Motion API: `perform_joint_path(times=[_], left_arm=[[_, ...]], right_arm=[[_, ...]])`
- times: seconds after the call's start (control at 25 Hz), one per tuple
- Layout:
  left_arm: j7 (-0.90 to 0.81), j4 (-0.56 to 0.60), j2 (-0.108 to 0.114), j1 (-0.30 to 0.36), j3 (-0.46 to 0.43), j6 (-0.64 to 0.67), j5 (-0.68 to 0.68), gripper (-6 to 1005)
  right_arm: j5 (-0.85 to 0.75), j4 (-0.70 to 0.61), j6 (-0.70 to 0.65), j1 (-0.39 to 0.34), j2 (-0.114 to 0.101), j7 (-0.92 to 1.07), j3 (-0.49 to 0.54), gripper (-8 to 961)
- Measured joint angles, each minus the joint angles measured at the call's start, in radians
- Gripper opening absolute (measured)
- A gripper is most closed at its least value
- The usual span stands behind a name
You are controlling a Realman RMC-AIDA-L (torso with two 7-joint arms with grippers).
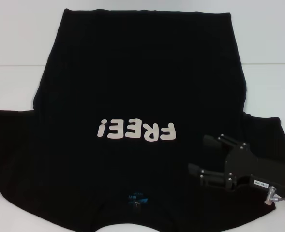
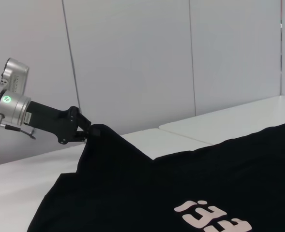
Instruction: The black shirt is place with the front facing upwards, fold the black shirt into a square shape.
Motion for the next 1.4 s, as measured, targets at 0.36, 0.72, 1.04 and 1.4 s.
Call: perform_joint_path(times=[0.36, 0.72, 1.04, 1.4], left_arm=[[-0.036, 0.000, 0.010, -0.021, -0.002, 0.060, -0.012, 26], [-0.092, -0.021, -0.007, -0.063, 0.048, 0.208, -0.070, 25], [-0.107, -0.026, -0.063, -0.079, 0.117, 0.194, -0.076, 67], [-0.064, -0.121, -0.078, -0.084, 0.118, 0.187, -0.115, 141]], right_arm=[[0.001, 0.000, 0.000, -0.001, 0.001, 0.000, 0.000, 946], [0.001, 0.001, 0.000, -0.002, 0.001, 0.000, 0.000, 946], [0.001, 0.012, 0.000, -0.003, 0.002, 0.001, 0.000, 946], [0.001, 0.012, -0.003, -0.003, 0.002, 0.000, 0.000, 945]])
